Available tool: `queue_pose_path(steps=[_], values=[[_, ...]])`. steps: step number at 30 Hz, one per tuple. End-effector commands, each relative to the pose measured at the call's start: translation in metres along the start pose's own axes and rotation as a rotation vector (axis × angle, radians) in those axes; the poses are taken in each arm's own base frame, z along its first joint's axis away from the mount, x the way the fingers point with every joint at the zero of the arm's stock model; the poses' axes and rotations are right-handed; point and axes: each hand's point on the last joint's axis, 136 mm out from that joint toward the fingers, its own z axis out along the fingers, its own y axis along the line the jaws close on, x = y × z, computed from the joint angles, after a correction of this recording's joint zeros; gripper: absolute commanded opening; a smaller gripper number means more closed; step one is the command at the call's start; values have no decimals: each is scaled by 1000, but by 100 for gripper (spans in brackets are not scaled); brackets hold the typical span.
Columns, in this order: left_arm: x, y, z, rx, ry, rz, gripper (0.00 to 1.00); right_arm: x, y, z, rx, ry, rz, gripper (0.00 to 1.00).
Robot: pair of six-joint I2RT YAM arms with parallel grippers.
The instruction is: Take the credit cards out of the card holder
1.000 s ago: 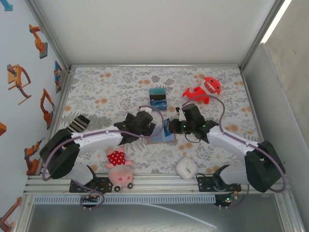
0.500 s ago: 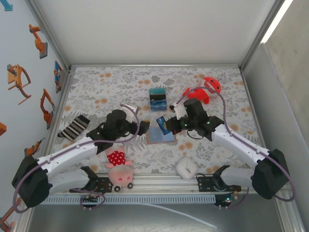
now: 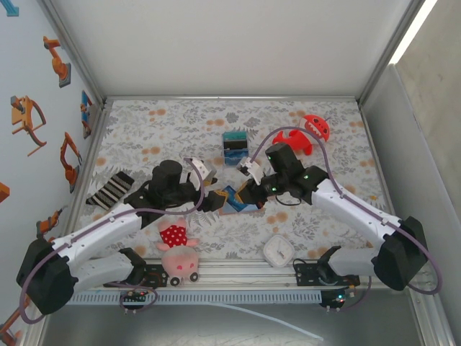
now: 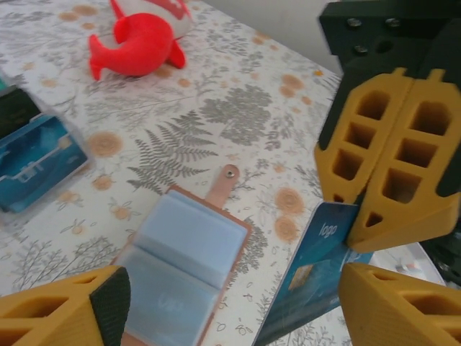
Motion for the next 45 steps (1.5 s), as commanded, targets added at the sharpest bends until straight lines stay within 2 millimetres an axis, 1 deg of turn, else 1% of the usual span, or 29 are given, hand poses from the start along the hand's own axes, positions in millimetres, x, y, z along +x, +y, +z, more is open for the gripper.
queue_pose_path(steps=[1, 4, 6, 7, 8, 11, 12, 16, 17, 21, 26, 27, 28, 31, 33, 34, 37, 40, 42, 45], values=[[-11, -30, -5, 178, -5, 66, 73, -2, 21, -4, -98, 17, -84, 0], [-8, -42, -6, 262, 18, 76, 63, -1, 26, -6, -124, 22, -102, 0], [-7, -46, -5, 297, 30, 73, 48, -1, 27, -6, -130, 21, -111, 0], [-6, -48, -5, 309, 35, 70, 43, -2, 28, -7, -136, 20, -117, 0], [-5, -49, -4, 322, 40, 69, 41, -1, 29, -7, -142, 21, -119, 0], [-3, -55, -3, 367, 58, 63, 39, -3, 31, -7, -150, 16, -131, 0], [-2, -57, -3, 383, 67, 59, 34, -3, 31, -7, -153, 15, -134, 0], [1, -57, 0, 400, 89, 48, 2, -3, 29, -6, -152, 24, -128, 0], [1, -57, 1, 400, 92, 45, 0, -2, 29, -5, -152, 25, -128, 0], [-1, -57, 1, 399, 85, 48, 0, -1, 24, -4, -128, 25, -124, 0], [-3, -48, 2, 331, 57, 58, 0, -4, 13, -6, -49, 2, -109, 0], [-5, -45, 1, 311, 47, 59, 0, -5, 11, -6, -30, -4, -102, 4], [-5, -43, 1, 294, 41, 55, 0, -7, 10, -8, -17, -13, -97, 10], [-6, -43, 0, 287, 30, 50, 0, -14, 8, -13, 21, -50, -91, 38], [-7, -44, -2, 288, 25, 47, 0, -16, 5, -17, 54, -71, -88, 48], [-7, -45, -3, 289, 20, 48, 0, -18, 4, -20, 79, -86, -91, 51], [-8, -45, -8, 274, 3, 53, 0, -21, -6, -30, 160, -137, -82, 54], [-12, -39, -12, 218, -36, 52, 0, -25, -17, -44, 228, -222, -39, 56], [-16, -32, -15, 165, -75, 44, 0, -29, -22, -52, 234, -287, 6, 57], [-24, -22, -18, 99, -155, -7, 0, -31, -20, -58, 209, -370, 40, 58]])
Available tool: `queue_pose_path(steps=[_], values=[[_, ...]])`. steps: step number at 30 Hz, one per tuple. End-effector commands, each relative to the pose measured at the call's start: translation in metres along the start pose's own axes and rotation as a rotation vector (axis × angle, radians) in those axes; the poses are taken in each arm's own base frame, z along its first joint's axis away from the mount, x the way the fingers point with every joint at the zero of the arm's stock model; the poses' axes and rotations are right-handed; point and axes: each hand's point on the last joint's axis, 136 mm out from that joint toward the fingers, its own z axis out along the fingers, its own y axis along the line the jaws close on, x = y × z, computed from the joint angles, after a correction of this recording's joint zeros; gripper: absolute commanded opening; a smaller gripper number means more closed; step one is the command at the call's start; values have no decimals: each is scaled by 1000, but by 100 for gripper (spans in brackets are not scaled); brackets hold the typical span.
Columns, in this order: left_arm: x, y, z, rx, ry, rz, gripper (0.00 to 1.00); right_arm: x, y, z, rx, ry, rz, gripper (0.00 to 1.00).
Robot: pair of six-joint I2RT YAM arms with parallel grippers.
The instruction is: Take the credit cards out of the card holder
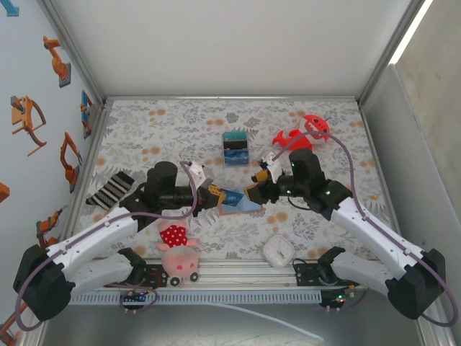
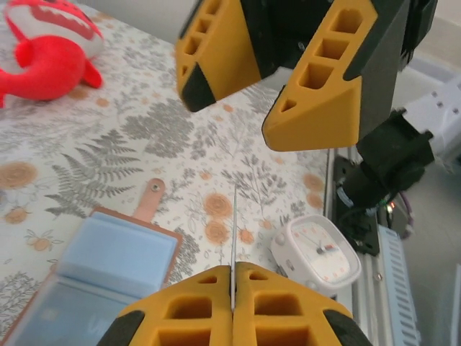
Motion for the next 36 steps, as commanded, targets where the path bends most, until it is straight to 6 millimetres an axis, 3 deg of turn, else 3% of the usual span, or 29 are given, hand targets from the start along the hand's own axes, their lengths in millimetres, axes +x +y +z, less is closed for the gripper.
queue_pose_path(steps=[1, 7, 17, 20, 24, 26, 27, 33, 36], values=[[-21, 13, -6, -85, -144, -46, 0, -18, 0, -5, -6, -130, 60, 58], [-42, 14, -10, -57, -320, -150, 0, -19, 15, -3, -125, -208, 80, 60], [-72, 0, -7, 118, -448, -263, 0, -27, 28, 12, -294, -245, 90, 59], [-73, 0, -3, 150, -459, -299, 0, -35, 35, 11, -345, -265, 77, 48], [-72, 0, 3, 178, -439, -307, 0, -39, 37, 9, -349, -269, 61, 14], [-70, 1, 6, 171, -417, -302, 0, -38, 37, 8, -338, -266, 56, 4], [-68, 3, 6, 158, -402, -295, 2, -38, 36, 7, -327, -261, 51, 1], [-62, 3, -5, 26, -268, -161, 48, -28, 33, 0, -262, -221, 34, 0], [-61, 1, -15, -38, -175, -61, 57, -19, 34, -2, -244, -176, 22, 0]])
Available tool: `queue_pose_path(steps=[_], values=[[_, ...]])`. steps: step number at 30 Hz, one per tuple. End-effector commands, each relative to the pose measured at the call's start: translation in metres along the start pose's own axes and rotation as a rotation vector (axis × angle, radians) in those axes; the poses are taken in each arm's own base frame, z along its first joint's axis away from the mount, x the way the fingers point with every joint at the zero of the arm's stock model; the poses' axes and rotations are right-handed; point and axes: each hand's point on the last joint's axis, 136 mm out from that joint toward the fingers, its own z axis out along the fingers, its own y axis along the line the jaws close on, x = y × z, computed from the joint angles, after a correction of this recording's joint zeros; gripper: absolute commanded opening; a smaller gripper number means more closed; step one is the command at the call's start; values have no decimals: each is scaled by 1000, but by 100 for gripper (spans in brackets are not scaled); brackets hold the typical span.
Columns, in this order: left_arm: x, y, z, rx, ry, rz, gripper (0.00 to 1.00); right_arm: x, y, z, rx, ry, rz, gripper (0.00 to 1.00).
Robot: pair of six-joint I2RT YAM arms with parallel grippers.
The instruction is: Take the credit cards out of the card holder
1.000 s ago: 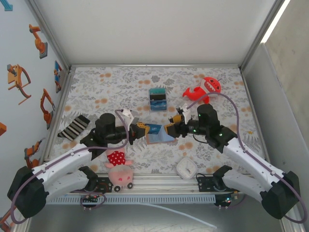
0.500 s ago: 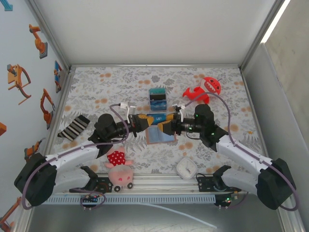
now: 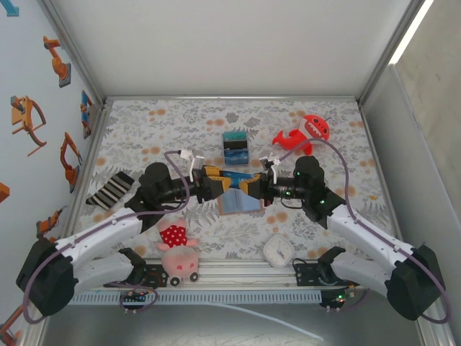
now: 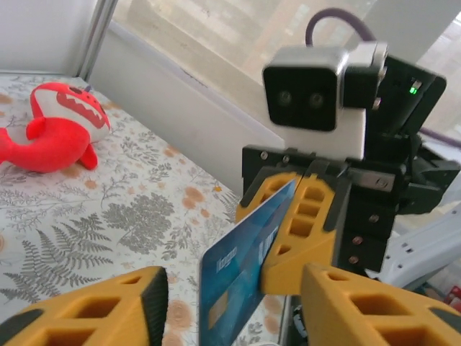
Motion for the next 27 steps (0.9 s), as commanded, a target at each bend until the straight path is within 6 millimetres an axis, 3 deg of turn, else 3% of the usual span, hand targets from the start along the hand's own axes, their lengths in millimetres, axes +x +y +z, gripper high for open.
queue_pose_path(steps=[1, 9, 21, 24, 27], values=[[5, -2, -13, -69, 141, 176, 58, 0, 4, -6, 27, 44, -47, 0], [14, -12, -15, -18, 369, 315, 57, 5, 16, -11, 1, 131, -79, 0], [27, -21, 15, 216, 537, 318, 52, 9, 19, -8, -35, 169, -76, 0], [33, -24, 19, 277, 560, 295, 41, 10, 17, -8, -27, 172, -78, 0], [36, -19, 24, 289, 581, 278, 7, 12, 15, -8, -18, 179, -77, 0]])
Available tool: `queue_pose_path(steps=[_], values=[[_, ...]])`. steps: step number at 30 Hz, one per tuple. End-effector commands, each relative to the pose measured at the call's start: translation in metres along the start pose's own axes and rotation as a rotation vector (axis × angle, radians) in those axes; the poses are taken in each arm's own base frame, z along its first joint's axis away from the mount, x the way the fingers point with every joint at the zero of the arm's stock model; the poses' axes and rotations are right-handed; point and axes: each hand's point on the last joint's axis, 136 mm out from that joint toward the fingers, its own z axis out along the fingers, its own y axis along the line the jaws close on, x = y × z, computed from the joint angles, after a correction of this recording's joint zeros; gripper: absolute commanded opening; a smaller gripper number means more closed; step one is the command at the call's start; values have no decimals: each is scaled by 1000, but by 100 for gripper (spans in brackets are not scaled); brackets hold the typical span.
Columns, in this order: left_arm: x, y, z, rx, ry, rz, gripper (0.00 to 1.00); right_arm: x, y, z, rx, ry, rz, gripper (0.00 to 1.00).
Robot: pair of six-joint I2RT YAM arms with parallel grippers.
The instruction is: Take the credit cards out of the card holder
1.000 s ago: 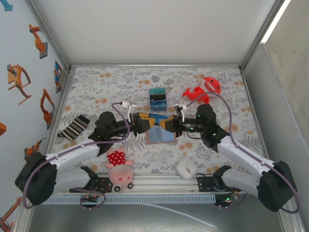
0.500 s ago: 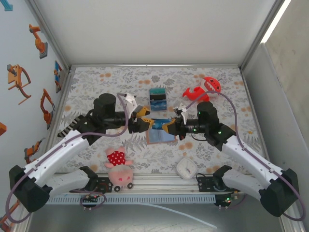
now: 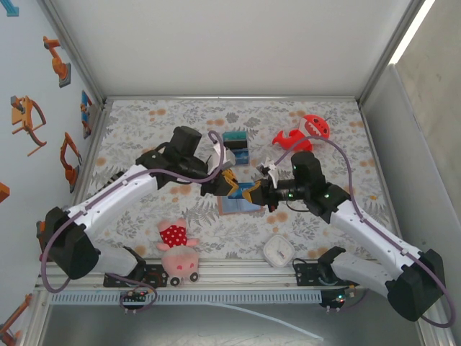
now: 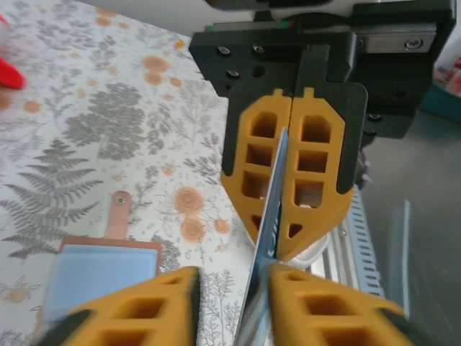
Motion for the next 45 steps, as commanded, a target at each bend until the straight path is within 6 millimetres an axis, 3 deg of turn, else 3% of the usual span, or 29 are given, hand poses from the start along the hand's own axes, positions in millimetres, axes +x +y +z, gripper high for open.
queue_pose_path(steps=[1, 3, 4, 7, 8, 13, 18, 22, 28, 35, 45], values=[[-4, -10, 3, 79, 5, 32, 0, -11, 6, -1, -16, -8, -42, 0], [-5, -7, 5, 82, 8, 35, 0, -9, 0, -1, 13, -2, -36, 1], [-4, -4, 5, 76, 11, 39, 0, -8, -5, -2, 45, 1, -29, 9], [-2, 17, 1, 1, 15, 54, 0, -4, -24, -7, 171, 8, -7, 55], [-1, 27, -2, -29, 10, 54, 0, -1, -32, -10, 225, 11, 5, 62], [4, 82, -20, -162, -10, 86, 0, 7, -62, -32, 463, -3, 63, 66], [12, 129, -25, -221, 33, 132, 0, 14, -86, -58, 678, -19, 150, 68], [20, 171, -22, -259, 64, 140, 0, 16, -96, -75, 793, -39, 204, 68], [30, 216, -9, -287, 121, 155, 0, 12, -97, -87, 848, -78, 238, 68], [40, 241, 7, -268, 150, 159, 0, 12, -97, -97, 888, -103, 282, 67], [52, 256, 27, -243, 181, 163, 0, 15, -99, -99, 908, -89, 301, 67]])
